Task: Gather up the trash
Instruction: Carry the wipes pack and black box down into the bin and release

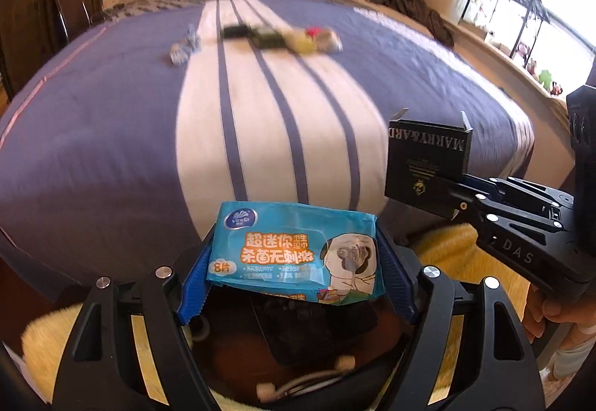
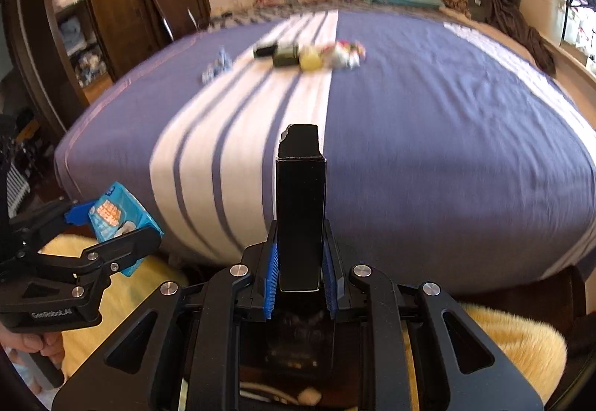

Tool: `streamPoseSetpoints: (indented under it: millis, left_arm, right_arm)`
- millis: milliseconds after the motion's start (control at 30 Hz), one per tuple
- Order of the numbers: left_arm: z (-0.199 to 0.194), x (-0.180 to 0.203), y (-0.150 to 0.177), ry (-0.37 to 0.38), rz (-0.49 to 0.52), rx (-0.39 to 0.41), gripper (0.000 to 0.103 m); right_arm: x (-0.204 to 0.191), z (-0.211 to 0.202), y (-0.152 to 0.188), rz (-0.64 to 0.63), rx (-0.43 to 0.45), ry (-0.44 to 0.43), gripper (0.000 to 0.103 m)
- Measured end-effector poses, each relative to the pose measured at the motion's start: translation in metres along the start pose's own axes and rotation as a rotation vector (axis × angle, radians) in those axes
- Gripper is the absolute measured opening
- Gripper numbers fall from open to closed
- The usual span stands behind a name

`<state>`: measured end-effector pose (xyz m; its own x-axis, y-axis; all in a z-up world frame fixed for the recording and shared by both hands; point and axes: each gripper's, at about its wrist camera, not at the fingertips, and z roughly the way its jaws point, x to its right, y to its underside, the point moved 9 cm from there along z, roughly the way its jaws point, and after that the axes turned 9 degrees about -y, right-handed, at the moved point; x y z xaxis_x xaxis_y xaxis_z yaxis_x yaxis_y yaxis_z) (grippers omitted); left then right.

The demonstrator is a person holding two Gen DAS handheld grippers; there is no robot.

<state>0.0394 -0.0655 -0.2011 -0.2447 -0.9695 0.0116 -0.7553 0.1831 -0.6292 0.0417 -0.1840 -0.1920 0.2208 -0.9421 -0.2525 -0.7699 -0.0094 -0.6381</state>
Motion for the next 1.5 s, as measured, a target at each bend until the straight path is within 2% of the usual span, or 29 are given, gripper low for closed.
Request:
streamPoseSetpoints:
  millis: [300, 500, 800, 967, 1267, 1333, 1400, 1467, 1500]
  left_arm:
    - [0.047, -0.001, 0.053, -0.014, 0.005, -0.138, 0.074]
    - [0.072, -0.001, 0.077, -0.013, 0.01, -0.212, 0.074]
    - [0.112, 0.005, 0.111, 0.024, 0.005, -0.343, 0.074]
    - [0.128, 0.007, 0.122, 0.044, 0.0, -0.407, 0.074]
    - [0.138, 0.005, 0.132, 0.063, -0.009, -0.469, 0.081]
    - [0.14, 0.005, 0.134, 0.064, -0.013, -0.472, 0.083]
    - [0.139, 0.004, 0.134, 0.065, -0.016, -0.471, 0.086]
    - [0.137, 0.003, 0.133, 0.063, -0.017, -0.467, 0.088]
    - [0.135, 0.004, 0.132, 0.063, -0.019, -0.463, 0.09]
  right_arm:
    - [-0.002, 0.036, 0.049, 0.024, -0.139, -0.027, 0.021]
    - [0.004, 0.055, 0.072, 0.054, -0.214, -0.031, 0.021]
    - [0.013, 0.094, 0.109, 0.123, -0.367, -0.056, 0.021]
    - [0.012, 0.11, 0.114, 0.145, -0.42, -0.059, 0.021]
    - [0.016, 0.119, 0.112, 0.17, -0.431, -0.079, 0.023]
    - [0.016, 0.118, 0.109, 0.177, -0.42, -0.078, 0.029]
    - [0.017, 0.115, 0.105, 0.182, -0.403, -0.076, 0.042]
    - [0.017, 0.114, 0.1, 0.185, -0.389, -0.073, 0.048]
    - [0.017, 0.111, 0.096, 0.186, -0.378, -0.068, 0.055]
